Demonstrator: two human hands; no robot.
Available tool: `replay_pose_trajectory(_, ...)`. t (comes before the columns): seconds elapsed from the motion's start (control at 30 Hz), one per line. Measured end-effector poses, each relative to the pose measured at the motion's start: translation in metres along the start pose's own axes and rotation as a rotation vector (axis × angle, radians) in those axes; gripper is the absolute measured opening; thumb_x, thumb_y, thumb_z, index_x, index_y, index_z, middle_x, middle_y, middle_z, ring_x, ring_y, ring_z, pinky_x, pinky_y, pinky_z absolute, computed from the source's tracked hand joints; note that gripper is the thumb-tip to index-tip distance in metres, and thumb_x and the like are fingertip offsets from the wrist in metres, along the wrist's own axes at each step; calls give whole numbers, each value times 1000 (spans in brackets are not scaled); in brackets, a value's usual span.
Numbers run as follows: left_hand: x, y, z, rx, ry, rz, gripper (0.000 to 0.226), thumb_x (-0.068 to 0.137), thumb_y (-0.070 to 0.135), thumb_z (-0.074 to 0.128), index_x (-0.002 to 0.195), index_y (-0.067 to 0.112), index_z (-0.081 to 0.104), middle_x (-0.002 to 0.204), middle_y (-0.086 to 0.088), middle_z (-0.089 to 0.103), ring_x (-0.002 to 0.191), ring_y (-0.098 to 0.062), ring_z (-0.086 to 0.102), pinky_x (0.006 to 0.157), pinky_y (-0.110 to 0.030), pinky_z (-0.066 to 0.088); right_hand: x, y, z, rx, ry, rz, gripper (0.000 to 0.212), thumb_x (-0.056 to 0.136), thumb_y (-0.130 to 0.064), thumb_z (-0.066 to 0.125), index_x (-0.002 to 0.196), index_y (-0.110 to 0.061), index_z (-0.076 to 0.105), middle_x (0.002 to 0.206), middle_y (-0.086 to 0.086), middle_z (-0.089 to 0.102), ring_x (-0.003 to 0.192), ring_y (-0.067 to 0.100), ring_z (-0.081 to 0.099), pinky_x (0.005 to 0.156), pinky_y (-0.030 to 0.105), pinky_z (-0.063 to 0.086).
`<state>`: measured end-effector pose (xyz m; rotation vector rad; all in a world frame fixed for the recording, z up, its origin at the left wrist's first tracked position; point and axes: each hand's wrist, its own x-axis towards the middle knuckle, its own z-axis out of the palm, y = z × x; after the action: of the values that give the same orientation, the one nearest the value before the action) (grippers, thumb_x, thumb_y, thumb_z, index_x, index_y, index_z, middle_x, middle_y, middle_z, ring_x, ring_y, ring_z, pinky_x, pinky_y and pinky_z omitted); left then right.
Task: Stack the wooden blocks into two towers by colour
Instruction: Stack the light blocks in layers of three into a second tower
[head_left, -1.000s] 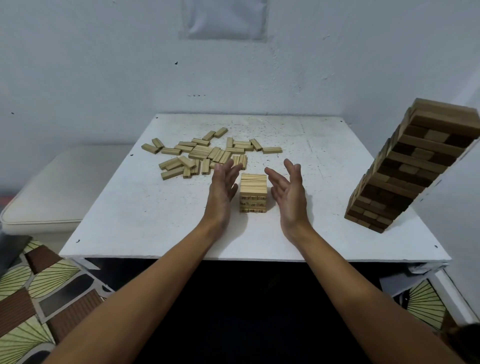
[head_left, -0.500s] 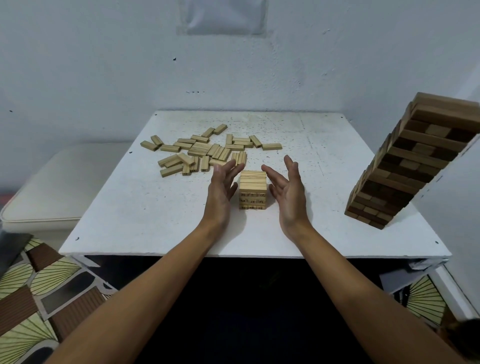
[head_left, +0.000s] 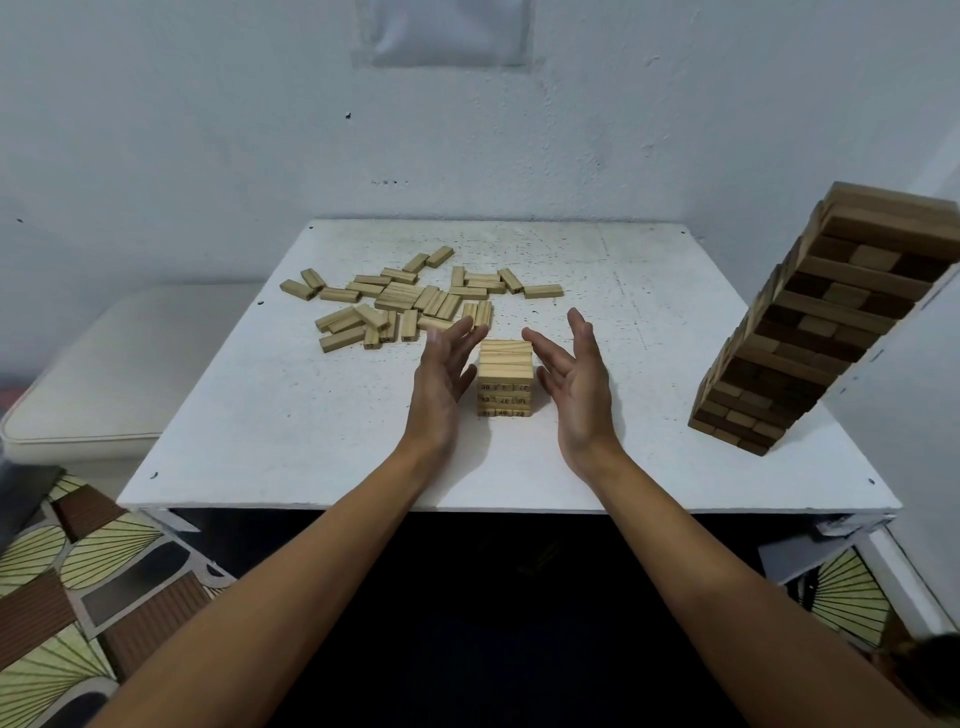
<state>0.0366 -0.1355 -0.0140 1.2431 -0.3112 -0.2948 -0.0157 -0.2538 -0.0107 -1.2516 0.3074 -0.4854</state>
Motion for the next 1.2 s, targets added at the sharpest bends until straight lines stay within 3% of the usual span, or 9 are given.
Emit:
replay_pose_trajectory(0.13, -3, 3, 1, -6, 5, -1, 53, 101, 47, 19, 133, 18, 49, 134, -2, 59, 127, -8, 51, 114, -41, 33, -1, -2, 1, -12, 4, 8, 77, 83, -62, 33, 151, -28, 23, 135, 8, 59, 136, 16, 43, 118, 42, 25)
replay_pose_trajectory(0.23, -4, 8, -4, 72, 23, 42, 42, 94, 36, 41, 131, 19, 50, 128, -2, 61, 123, -9, 54, 104, -30, 42, -3, -6, -2, -30, 34, 14, 61, 94, -52, 36, 149, -28, 27, 135, 11, 58, 130, 18, 49, 117, 43, 29)
replay_pose_trajectory(0.33, 0, 15, -26, 329, -68, 120, 60, 75, 18, 52, 134, 26, 45, 124, 5, 63, 115, 4, 55, 88, -11, 43, -4, -11, -11, -103, 66, -12, 47, 101, -21, 42, 147, -27, 31, 128, 6, 61, 120, 15, 56, 111, 39, 37)
replay_pose_trajectory(0.47, 13, 23, -55, 765, -320, 123, 98, 64, 21, 75, 146, 38, 24, 127, 8, 59, 123, 4, 48, 94, -9, 35, 0, -19, -27, -377, -53, -22, 73, 92, 0, 49, 150, -32, 19, 125, 2, 63, 112, 12, 57, 83, 23, 45)
replay_pose_trajectory(0.57, 19, 23, -59, 902, -419, 61, 114, 59, 33, 83, 149, 40, 14, 130, 12, 55, 128, -6, 44, 101, -25, 31, 1, -22, -37, -548, -209, -25, 90, 86, -5, 60, 153, -33, 8, 133, 3, 57, 127, 17, 48, 97, 32, 42)
replay_pose_trajectory(0.73, 31, 22, -53, 935, -430, 30, 122, 58, 33, 90, 151, 39, 11, 117, 16, 56, 124, -11, 46, 104, -34, 32, 1, -24, -41, -765, -378, 9, 109, 82, -18, 75, 151, -42, -6, 136, -4, 51, 120, 1, 42, 80, 5, 39)
replay_pose_trajectory(0.87, 37, 21, -48, 922, -448, 20, 119, 62, 20, 91, 150, 35, 13, 111, 16, 56, 120, -12, 48, 103, -32, 34, 5, -24, -40, -826, -419, 32, 122, 75, -15, 80, 149, -47, -12, 136, -2, 52, 124, 2, 42, 82, 11, 40)
replay_pose_trajectory(1.07, 41, 17, -49, 899, -437, 27, 113, 61, 20, 90, 147, 42, 20, 112, 7, 61, 118, -11, 53, 101, -31, 40, 11, -22, -38, -826, -423, 17, 125, 72, -14, 82, 150, -43, -11, 132, -2, 54, 124, 7, 44, 87, 19, 39)
replay_pose_trajectory(1.2, 42, 14, -49, 893, -417, 36, 111, 62, 17, 91, 147, 39, 23, 109, 9, 63, 115, -5, 53, 95, -26, 38, 13, -19, -38, -816, -418, 10, 124, 73, -13, 82, 151, -40, -9, 128, -4, 57, 121, 5, 47, 85, 14, 39)
